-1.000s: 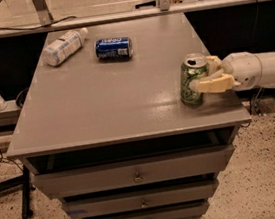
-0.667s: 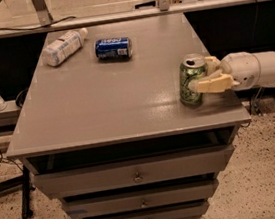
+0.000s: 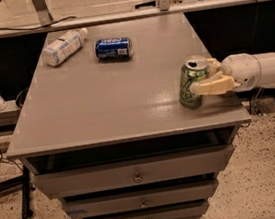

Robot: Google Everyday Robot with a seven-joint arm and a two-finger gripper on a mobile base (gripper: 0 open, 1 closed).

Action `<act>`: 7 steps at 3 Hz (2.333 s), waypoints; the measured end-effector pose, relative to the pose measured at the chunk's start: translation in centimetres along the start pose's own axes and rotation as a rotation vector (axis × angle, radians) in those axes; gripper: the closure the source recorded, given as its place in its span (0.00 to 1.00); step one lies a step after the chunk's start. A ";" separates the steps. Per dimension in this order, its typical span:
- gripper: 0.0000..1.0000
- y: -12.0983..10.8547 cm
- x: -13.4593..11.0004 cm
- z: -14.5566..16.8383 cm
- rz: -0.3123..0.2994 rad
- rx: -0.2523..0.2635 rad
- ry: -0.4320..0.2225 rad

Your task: Place green can upright

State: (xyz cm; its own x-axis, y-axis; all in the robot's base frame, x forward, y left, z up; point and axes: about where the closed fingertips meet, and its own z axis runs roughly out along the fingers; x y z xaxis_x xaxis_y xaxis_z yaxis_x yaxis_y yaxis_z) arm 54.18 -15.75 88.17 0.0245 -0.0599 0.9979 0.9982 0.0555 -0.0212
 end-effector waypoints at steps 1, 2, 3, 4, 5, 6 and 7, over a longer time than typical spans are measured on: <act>0.11 -0.2 0.0 -0.2 0.006 0.001 -0.002; 0.00 -0.2 0.2 -0.4 0.008 0.000 -0.007; 0.00 -0.2 1.0 -1.1 0.001 -0.014 -0.013; 0.00 -0.3 3.0 -3.2 -0.027 -0.052 -0.036; 0.00 -0.9 6.7 -5.8 -0.068 -0.108 -0.089; 0.00 -2.4 12.4 -8.6 -0.144 -0.199 -0.123; 0.00 -1.8 13.8 -8.8 -0.150 -0.235 -0.103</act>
Offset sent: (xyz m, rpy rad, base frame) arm -0.0087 -0.0150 0.0011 -0.0212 -0.0309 0.0074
